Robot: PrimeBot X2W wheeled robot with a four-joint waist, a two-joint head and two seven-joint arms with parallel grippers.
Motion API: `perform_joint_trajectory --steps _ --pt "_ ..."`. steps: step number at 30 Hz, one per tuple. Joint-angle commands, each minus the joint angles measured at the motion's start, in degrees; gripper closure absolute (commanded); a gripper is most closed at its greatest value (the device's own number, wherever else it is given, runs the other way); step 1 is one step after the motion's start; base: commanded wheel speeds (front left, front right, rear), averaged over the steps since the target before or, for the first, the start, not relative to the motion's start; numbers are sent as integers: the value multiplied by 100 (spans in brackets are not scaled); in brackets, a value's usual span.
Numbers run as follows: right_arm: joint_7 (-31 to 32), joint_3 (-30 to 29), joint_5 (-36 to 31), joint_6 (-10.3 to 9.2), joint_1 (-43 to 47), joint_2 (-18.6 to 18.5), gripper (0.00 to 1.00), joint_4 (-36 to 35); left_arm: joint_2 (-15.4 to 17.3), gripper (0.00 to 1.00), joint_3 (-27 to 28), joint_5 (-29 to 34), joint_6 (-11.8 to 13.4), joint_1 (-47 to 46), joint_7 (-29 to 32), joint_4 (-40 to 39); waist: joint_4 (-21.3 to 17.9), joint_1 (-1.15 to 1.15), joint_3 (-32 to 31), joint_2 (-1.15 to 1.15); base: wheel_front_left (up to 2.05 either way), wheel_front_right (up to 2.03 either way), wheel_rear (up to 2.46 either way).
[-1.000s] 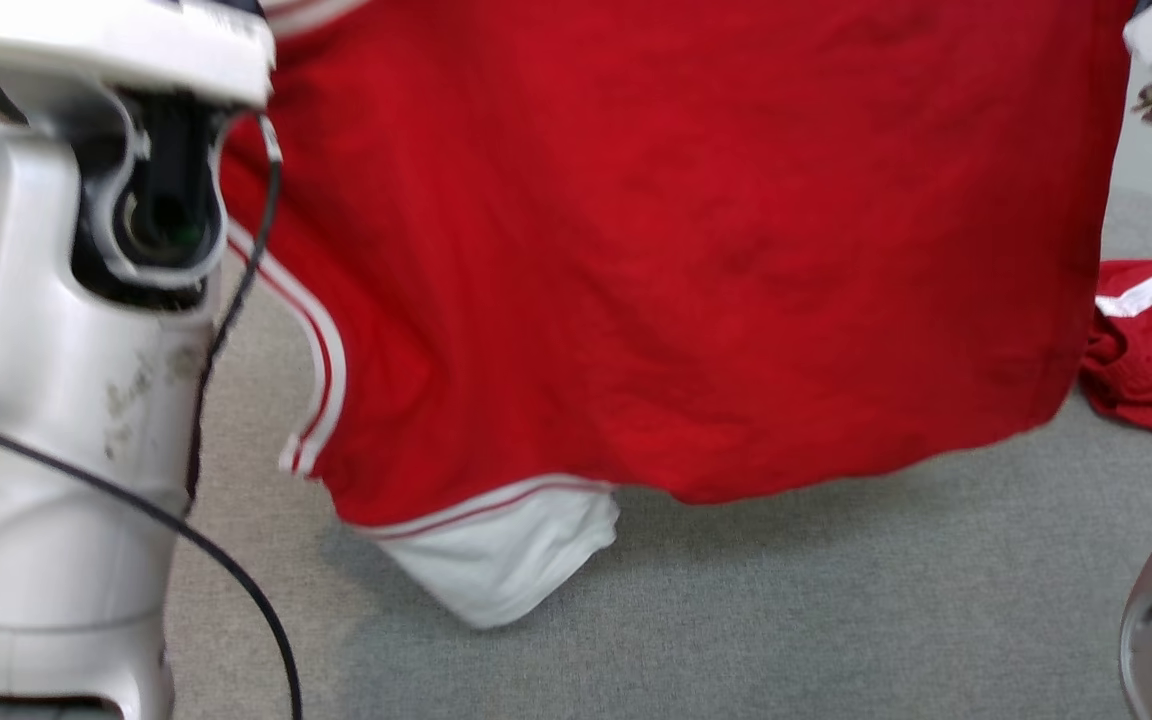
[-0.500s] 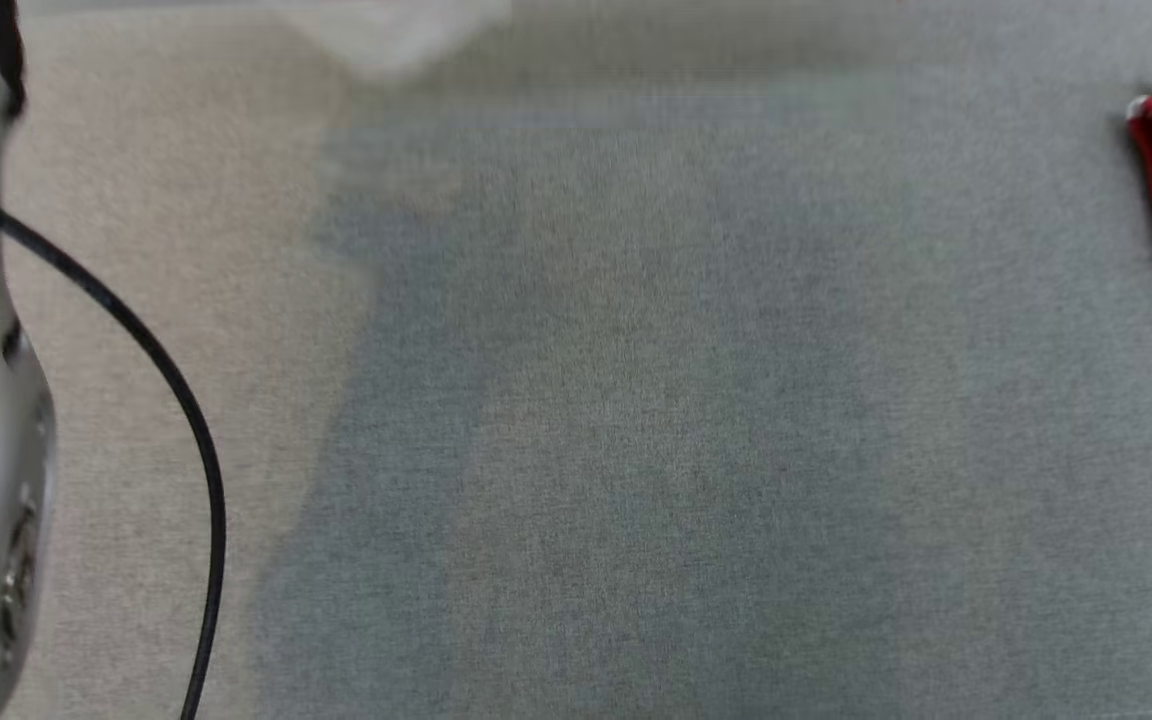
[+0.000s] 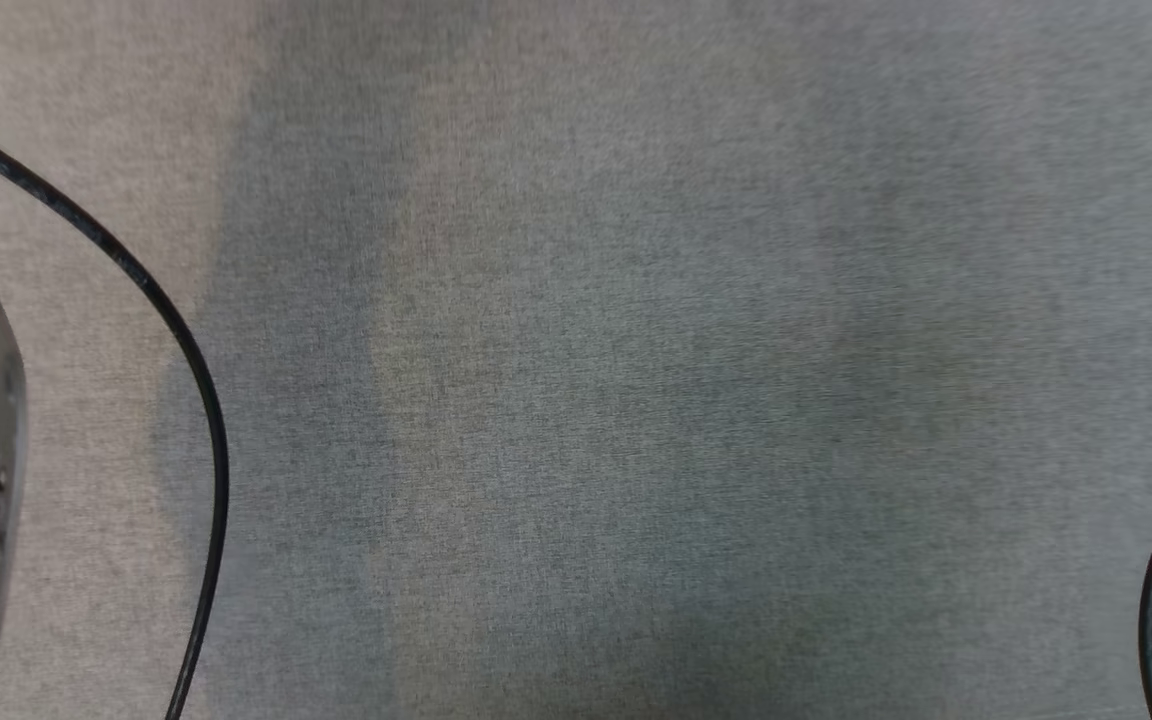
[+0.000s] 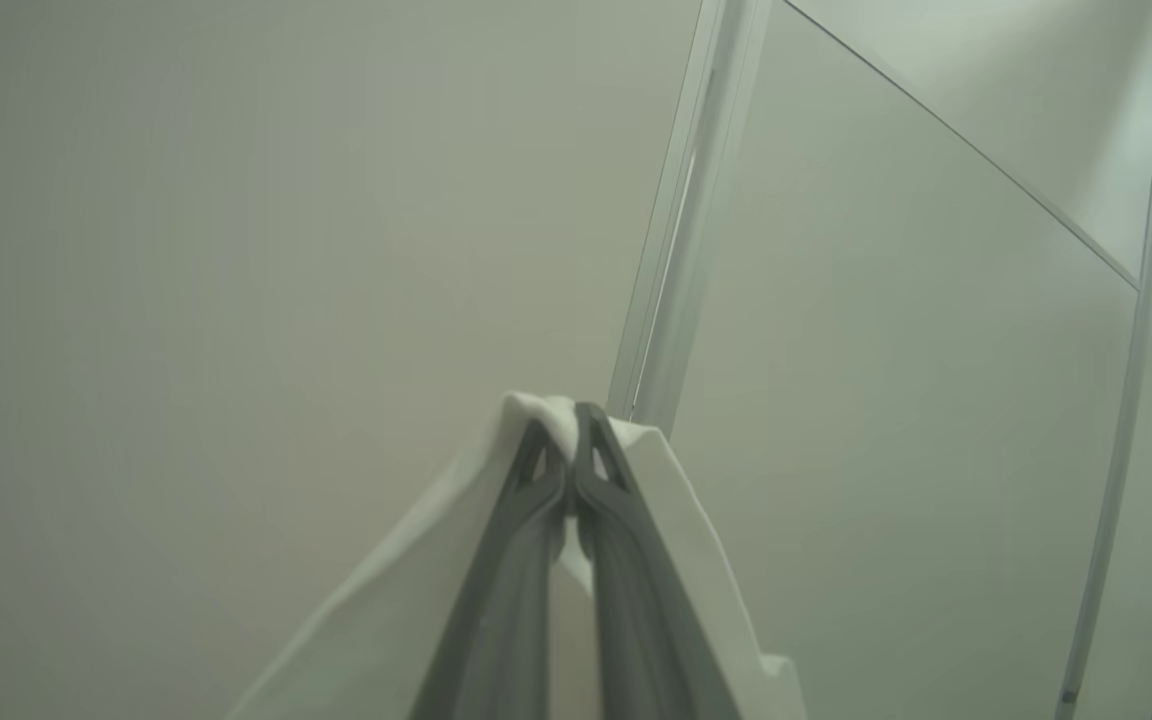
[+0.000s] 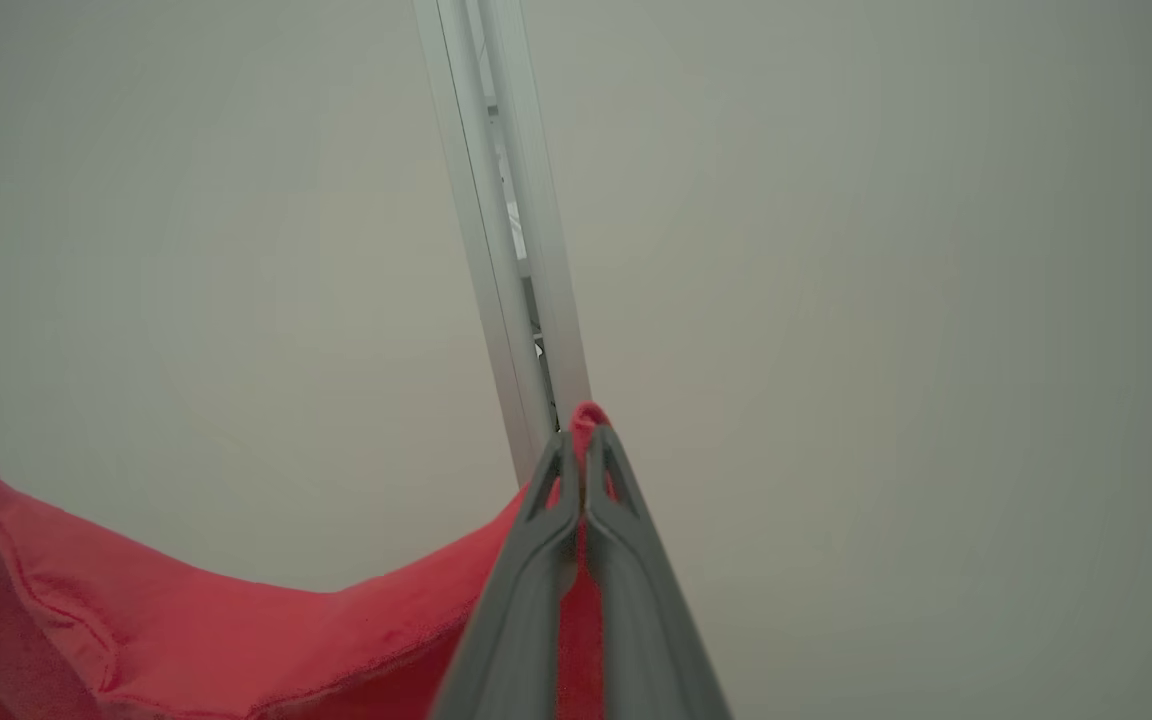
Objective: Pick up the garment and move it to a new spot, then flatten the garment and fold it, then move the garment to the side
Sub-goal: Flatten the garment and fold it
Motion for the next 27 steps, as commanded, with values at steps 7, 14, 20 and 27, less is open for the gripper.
perform_joint_trajectory --steps 7,14,20,27 --pt "-43 -44 357 4 425 -204 100 -69 -25 100 135 216 -67 555 -27 121 147 0 522 0 0 0 0" --pt "-43 3 628 4 1056 -107 100 -6 -74 100 -7 208 -76 1227 -29 163 142 0 463 0 0 0 0" --pt "-43 49 859 4 1644 -73 100 179 -90 100 -307 -133 -73 1804 -29 315 152 0 162 0 0 0 0" --pt "-44 247 1404 4 2441 25 100 643 -132 100 -610 -501 -74 2990 -29 499 167 0 -478 0 0 0 0"
